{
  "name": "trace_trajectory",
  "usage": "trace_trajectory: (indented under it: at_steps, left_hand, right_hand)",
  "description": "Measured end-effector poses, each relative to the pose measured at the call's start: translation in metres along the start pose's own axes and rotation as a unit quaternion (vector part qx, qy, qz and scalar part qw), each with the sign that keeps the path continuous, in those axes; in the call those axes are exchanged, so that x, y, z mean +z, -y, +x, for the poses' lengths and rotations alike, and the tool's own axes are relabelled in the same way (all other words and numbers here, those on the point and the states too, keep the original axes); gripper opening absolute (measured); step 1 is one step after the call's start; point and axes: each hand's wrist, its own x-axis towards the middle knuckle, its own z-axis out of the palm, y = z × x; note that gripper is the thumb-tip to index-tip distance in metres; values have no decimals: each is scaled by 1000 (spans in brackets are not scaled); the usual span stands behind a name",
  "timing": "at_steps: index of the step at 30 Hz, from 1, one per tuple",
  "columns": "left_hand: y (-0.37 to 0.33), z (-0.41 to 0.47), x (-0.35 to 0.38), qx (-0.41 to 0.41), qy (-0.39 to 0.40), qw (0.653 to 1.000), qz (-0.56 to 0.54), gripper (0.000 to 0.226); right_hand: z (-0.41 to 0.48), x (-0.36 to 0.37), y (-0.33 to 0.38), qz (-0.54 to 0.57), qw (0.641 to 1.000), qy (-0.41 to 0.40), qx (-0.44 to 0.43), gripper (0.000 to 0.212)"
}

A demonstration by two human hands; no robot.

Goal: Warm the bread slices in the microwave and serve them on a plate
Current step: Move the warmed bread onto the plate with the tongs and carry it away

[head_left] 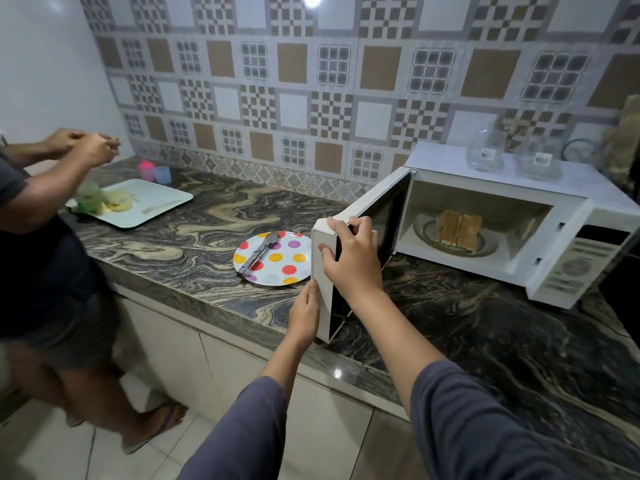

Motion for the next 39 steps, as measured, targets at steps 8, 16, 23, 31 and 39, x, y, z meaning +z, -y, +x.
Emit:
trace_trajectory:
  at_steps: [8, 16, 23, 31, 39]
  left_hand:
    - [-8, -7, -1, 11, -6, 1000, -4, 35]
    - [9, 12, -28, 52, 75, 996, -8, 33]
    - [6, 37, -54, 37, 271, 962, -8, 39]
    - [-6, 88, -105, 18, 318, 947, 45, 21]
    - [10, 187, -182, 10, 111, 993, 41, 19]
  right_hand:
    - [-2, 3, -3, -26, 999, -40, -5, 43]
    - [-7, 1, 1, -2, 999, -36, 11, 44]
    - [-17, 22, 27, -2, 985, -150, 87, 41]
    - [-6, 71, 78, -56, 962, -262, 50, 34]
    - [29, 144, 69, -44, 976, -214, 5, 32]
